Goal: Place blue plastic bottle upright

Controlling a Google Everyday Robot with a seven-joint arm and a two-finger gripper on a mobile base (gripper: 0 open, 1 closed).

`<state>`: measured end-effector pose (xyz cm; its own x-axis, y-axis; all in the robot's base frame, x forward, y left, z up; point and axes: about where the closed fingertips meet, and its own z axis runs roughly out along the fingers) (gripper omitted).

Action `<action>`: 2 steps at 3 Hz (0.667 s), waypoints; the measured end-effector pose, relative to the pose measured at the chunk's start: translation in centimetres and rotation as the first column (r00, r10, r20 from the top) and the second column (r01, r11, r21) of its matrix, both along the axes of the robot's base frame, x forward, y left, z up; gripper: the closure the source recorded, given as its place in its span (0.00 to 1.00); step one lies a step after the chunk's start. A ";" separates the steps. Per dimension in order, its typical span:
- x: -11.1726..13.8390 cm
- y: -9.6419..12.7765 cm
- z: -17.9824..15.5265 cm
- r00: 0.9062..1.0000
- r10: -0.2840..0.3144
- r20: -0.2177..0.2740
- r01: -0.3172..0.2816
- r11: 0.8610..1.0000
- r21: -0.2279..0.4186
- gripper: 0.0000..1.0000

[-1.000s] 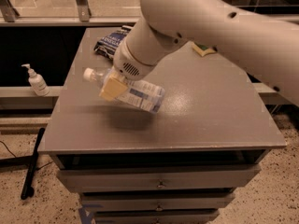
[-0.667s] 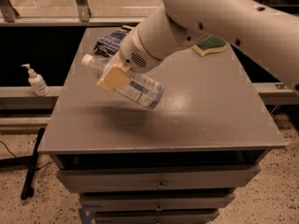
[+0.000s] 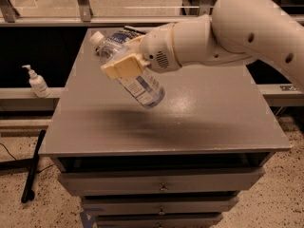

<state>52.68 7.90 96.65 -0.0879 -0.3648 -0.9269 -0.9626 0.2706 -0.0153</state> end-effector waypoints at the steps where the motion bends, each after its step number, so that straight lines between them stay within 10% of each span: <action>1: 0.1 -1.4 1.3 0.999 -0.018 0.047 0.009 0.984 0.180 1.00; 2: 0.0 -2.9 2.3 0.991 -0.053 0.120 0.012 0.947 0.322 1.00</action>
Offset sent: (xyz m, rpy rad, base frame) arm -0.0030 -0.0584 0.0343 0.5016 -0.2698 -0.0568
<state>52.65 4.96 98.91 0.0295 -0.0464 -0.9985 -0.9491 0.3120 -0.0425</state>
